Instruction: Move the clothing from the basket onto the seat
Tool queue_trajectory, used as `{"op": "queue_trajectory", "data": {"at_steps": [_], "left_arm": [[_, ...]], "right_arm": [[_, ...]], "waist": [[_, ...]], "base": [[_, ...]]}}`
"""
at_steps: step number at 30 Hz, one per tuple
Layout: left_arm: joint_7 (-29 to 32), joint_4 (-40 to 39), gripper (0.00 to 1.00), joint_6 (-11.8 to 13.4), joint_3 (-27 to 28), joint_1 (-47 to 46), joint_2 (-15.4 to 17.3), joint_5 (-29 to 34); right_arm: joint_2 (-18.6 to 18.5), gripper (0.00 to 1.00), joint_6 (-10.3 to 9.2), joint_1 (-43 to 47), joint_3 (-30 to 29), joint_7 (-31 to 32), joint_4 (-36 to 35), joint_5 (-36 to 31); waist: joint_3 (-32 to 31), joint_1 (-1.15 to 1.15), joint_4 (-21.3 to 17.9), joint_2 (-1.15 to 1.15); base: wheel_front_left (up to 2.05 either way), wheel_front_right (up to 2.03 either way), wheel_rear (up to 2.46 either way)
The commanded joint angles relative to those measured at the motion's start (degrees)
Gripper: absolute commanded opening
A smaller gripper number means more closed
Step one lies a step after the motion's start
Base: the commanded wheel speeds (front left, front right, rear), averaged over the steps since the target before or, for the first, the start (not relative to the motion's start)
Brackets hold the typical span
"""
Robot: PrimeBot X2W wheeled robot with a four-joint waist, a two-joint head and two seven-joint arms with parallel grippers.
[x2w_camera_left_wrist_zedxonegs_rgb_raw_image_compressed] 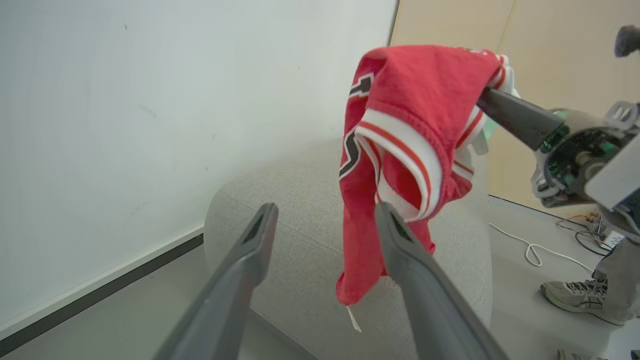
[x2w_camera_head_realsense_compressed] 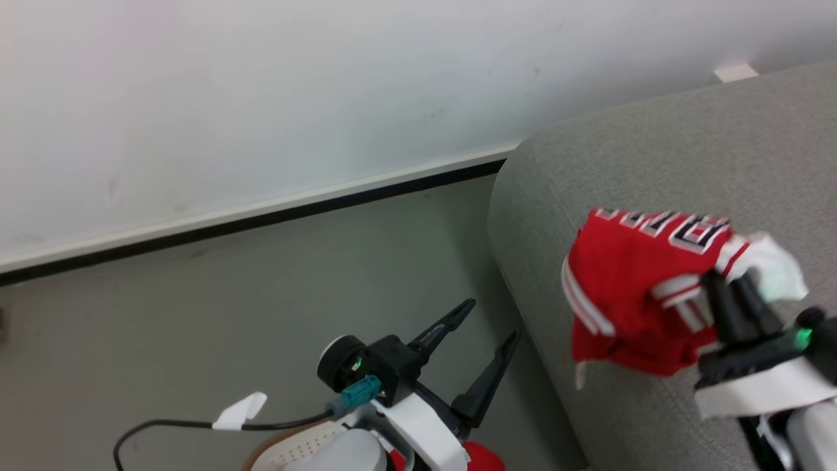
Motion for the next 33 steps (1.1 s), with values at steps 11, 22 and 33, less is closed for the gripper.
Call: {"op": "queue_trajectory", "data": {"at_steps": [11,22,33], "left_arm": [[1.03,-0.41,1.0,-0.83,-0.61,-5.57,2.38,2.58],[1.61,-2.83,1.0,-0.29,-0.24,-10.1,4.3,4.44],[1.79,-4.19,1.0,0.54,0.0,-12.7,3.93,4.79]], "right_arm": [[-10.31,0.0,-0.13,-18.14,-9.58,-0.02,3.33,8.18],[-18.72,0.0,-0.13,-31.04,-16.95,-0.01,16.8,11.4],[-22.33,0.0,-0.13,-38.97,-14.79,0.02,33.93,8.02]], "waist": [[13.34,0.0,6.13,0.0],[24.87,0.0,11.61,0.0],[30.25,0.0,13.05,0.0]], "base": [[0.0,0.0,0.0],[0.0,0.0,0.0],[0.0,0.0,0.0]]}}
